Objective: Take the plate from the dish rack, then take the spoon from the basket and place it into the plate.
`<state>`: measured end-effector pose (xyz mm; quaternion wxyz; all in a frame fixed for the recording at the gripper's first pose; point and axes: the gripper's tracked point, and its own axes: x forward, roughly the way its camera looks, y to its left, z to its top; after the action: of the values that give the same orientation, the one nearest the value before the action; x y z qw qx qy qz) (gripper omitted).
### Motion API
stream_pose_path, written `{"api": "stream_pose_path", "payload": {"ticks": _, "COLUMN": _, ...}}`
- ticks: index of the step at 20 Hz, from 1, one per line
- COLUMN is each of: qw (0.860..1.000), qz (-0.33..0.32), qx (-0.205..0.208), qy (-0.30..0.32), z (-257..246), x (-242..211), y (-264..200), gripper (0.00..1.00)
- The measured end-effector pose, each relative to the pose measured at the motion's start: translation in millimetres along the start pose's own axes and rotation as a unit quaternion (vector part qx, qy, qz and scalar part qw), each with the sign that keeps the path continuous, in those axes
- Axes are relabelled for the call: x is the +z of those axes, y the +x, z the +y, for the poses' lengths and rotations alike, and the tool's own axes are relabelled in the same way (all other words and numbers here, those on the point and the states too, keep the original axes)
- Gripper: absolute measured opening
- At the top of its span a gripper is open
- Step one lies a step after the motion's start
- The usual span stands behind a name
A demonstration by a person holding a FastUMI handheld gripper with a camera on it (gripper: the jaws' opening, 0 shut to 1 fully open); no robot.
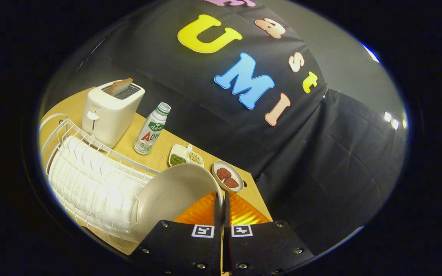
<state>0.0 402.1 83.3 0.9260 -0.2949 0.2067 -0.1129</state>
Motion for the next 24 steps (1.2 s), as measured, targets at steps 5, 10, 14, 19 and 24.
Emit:
{"api": "stream_pose_path", "payload": {"ticks": 5, "qw": 0.997, "qz": -0.002, "qx": -0.038, "qy": -0.064, "z": -6.9, "x": 8.7, "y": -5.0, "gripper": 0.02}}
{"api": "stream_pose_path", "payload": {"ticks": 10, "qw": 0.996, "qz": -0.009, "qx": -0.035, "qy": -0.085, "z": -4.4, "x": 12.6, "y": -7.9, "gripper": 0.02}}
{"api": "stream_pose_path", "payload": {"ticks": 14, "qw": 0.994, "qz": -0.014, "qx": -0.039, "qy": -0.101, "z": -4.5, "x": 13.4, "y": -12.1, "gripper": 0.02}}
{"api": "stream_pose_path", "payload": {"ticks": 19, "qw": 0.987, "qz": -0.036, "qx": -0.051, "qy": -0.147, "z": 0.4, "x": 23.7, "y": -21.1, "gripper": 0.02}}
{"api": "stream_pose_path", "payload": {"ticks": 24, "qw": 0.978, "qz": -0.057, "qx": -0.062, "qy": -0.194, "z": 3.0, "x": 31.3, "y": -33.4, "gripper": 0.02}}
